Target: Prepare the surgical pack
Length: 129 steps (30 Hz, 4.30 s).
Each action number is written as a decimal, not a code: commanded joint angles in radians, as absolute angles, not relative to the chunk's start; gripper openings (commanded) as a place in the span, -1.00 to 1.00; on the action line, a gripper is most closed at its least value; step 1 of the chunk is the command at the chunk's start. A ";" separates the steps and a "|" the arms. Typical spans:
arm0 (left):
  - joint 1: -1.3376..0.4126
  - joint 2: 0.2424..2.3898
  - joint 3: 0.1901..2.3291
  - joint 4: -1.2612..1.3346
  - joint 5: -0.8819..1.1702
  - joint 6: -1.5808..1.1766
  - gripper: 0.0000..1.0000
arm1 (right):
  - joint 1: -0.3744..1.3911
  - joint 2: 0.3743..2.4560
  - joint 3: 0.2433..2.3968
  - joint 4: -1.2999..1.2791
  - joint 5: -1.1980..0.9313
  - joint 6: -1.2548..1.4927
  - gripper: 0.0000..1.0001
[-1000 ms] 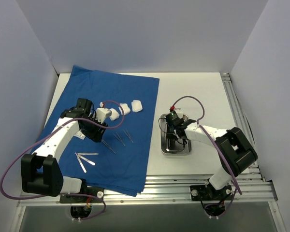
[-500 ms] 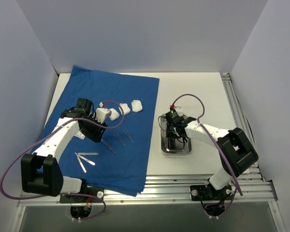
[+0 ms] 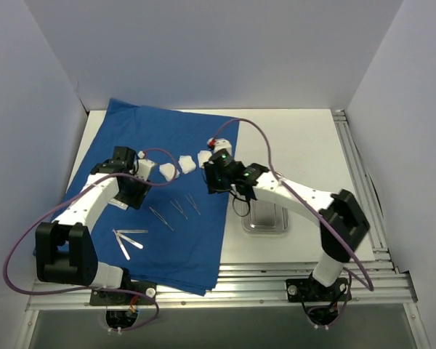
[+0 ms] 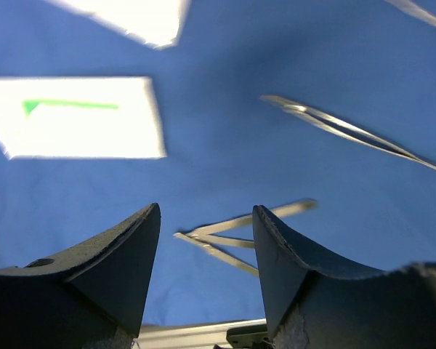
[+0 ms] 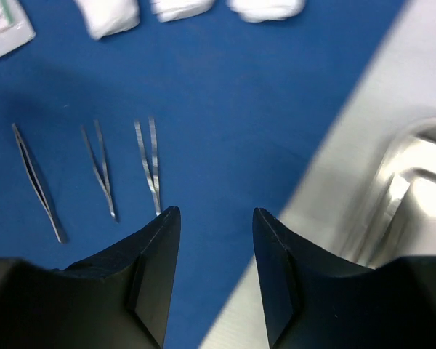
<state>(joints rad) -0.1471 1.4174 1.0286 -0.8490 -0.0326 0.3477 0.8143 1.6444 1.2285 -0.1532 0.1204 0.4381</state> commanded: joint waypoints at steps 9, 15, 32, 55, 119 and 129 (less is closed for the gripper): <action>0.330 1.329 1.097 -0.772 0.118 0.247 0.27 | 0.960 2.071 1.554 -0.248 0.091 0.293 -0.11; 0.333 1.312 1.083 -0.772 0.143 0.259 0.28 | 0.960 2.147 1.578 -0.253 0.098 0.293 -0.14; 0.333 1.313 1.078 -0.784 0.176 0.278 0.28 | 0.959 2.065 1.577 -0.245 0.130 0.322 -1.00; 0.331 1.328 1.088 -0.788 0.196 0.273 0.28 | 0.503 1.419 0.825 -0.199 0.187 0.518 -1.00; 0.331 1.328 1.077 -0.785 0.192 0.279 0.28 | 0.555 1.595 0.853 -0.164 0.216 0.525 -1.00; 0.333 1.336 1.075 -0.782 0.190 0.279 0.28 | 0.555 1.640 0.825 -0.098 0.187 0.531 -1.00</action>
<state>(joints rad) 0.3317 1.3411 1.0576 -0.8028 0.1764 0.2718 0.5522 1.6196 0.8429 -0.1051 0.1955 0.5262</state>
